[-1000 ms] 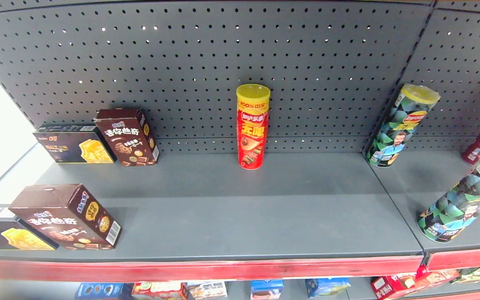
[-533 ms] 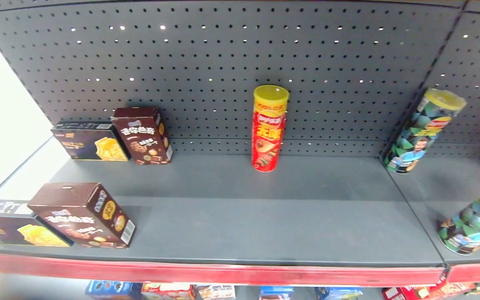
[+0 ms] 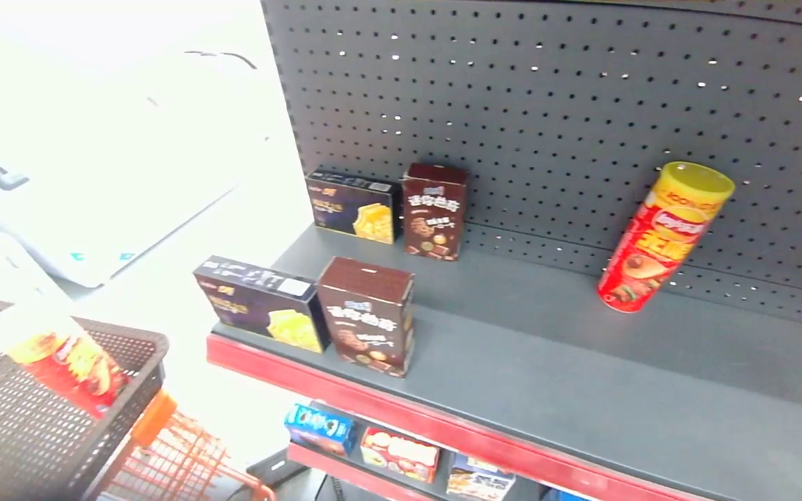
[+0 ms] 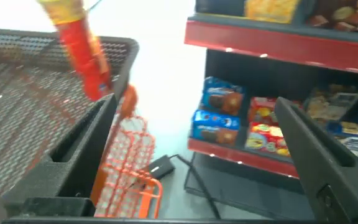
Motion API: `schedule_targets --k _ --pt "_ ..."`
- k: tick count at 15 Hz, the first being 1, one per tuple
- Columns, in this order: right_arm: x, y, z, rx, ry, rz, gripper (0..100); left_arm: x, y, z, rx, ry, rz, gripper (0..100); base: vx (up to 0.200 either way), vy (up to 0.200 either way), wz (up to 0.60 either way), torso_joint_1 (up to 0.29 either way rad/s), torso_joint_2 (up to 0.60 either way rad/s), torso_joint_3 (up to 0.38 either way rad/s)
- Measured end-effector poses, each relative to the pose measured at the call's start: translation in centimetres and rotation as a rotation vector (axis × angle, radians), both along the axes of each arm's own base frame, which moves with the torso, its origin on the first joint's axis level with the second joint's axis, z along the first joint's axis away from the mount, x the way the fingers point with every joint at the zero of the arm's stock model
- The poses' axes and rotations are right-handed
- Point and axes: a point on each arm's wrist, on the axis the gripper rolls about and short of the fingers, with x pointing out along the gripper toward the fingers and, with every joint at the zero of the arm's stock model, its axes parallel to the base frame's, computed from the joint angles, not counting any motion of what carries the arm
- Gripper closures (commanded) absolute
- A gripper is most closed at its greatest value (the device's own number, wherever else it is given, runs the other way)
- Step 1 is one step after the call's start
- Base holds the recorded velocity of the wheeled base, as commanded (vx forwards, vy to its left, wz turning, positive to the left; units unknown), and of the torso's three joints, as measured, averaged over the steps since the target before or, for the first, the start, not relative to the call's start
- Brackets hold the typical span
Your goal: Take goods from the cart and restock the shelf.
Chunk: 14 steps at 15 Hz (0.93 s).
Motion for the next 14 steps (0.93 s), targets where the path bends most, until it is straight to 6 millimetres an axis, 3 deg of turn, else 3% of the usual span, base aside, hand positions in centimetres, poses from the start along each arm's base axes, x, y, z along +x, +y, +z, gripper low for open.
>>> schedule_targets --k 12,14 --pt "0.0 0.0 0.0 0.004 -0.001 -0.001 0 0.0 0.1 0.1 0.013 -0.003 0.049 0 0.0 0.0 0.0 0.0 0.0 0.0" --pt "0.0 0.0 0.0 0.003 0.0 -0.001 0 -0.4 0.1 1.2 0.042 -0.012 0.063 0 0.0 0.0 0.0 0.0 0.0 0.0"
